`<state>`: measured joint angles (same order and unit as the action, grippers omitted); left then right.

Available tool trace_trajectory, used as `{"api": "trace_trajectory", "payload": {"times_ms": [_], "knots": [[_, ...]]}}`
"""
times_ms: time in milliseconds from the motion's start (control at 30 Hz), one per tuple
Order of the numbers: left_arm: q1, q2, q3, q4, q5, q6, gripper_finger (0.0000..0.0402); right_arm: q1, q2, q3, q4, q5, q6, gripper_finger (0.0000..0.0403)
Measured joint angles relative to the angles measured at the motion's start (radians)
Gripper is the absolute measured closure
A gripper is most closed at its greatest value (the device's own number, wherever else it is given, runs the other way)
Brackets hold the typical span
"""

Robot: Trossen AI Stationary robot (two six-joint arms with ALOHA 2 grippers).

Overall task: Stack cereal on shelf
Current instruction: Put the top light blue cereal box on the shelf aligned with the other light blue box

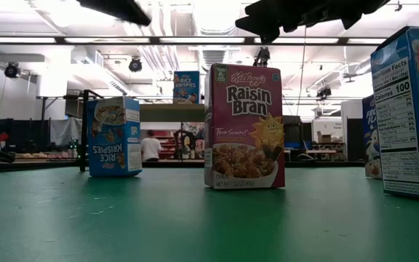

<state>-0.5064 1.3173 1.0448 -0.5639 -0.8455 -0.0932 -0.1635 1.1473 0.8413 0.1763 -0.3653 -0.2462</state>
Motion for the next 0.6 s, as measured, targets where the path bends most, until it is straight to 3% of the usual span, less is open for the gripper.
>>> {"api": "trace_trajectory", "payload": {"times_ms": [100, 200, 600], "knots": [[0.010, 0.024, 0.084, -0.227, 0.092, -0.117, 0.0122, 0.000, 0.000, 0.000, -0.002, 0.000, -0.001, 0.0172], [0.024, 0.035, 0.124, -0.323, 0.161, -0.168, 0.0128, 0.000, 0.000, 0.000, -0.002, 0.000, -0.007, 0.0172], [0.183, 0.028, 0.060, -0.357, 0.385, -0.154, 0.0132, 0.000, 0.000, 0.000, -0.003, 0.000, -0.017, 0.0172]]}}
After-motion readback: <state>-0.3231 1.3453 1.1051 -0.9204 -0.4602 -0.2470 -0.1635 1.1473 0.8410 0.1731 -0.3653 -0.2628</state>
